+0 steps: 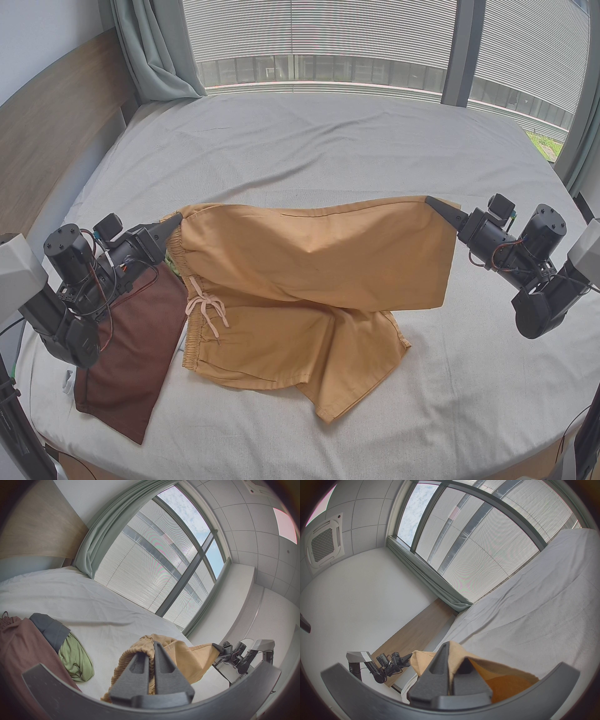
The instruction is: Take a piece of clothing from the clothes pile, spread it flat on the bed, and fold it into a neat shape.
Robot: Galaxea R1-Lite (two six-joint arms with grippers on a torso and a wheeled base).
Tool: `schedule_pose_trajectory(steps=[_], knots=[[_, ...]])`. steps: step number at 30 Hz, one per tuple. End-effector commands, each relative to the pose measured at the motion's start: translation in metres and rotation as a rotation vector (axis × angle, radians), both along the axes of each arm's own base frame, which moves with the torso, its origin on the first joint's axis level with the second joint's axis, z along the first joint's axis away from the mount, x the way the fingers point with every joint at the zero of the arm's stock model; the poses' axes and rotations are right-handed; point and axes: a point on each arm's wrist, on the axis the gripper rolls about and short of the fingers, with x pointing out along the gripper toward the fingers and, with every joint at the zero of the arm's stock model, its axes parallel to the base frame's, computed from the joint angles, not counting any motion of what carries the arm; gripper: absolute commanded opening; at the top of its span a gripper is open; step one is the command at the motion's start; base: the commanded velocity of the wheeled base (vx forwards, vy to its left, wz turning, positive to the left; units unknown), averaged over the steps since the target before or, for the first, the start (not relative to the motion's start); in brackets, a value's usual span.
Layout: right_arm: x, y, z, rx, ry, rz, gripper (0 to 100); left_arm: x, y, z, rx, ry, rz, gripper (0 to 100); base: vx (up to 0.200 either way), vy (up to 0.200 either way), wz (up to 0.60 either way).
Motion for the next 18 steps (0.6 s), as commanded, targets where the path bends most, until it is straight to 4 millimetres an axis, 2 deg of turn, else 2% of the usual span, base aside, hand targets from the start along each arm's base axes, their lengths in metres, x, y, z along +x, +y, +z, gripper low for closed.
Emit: schedule_pose_trajectory(steps=[1,6,13,18], knots=[[0.016,0.003,-0.013,-0.002,0.013,0.0,0,0.015,-0.001,-0.008,-0.011,0.007,0.004,0,0.0,0.0,0.0],[0.026,0.001,-0.017,-0.001,0.005,-0.008,0,0.029,-0.002,-0.013,-0.018,0.001,0.015,0,0.0,0.0,0.0],[0.037,-0.003,-0.023,0.014,0.014,-0.017,0,0.038,-0.003,-0.014,-0.058,0.009,0.004,0,0.0,0.0,0.0],[0.053,-0.004,-0.03,0.022,0.005,-0.024,0,0.051,-0.004,-0.019,-0.074,0.002,0.008,0,0.0,0.0,0.0]])
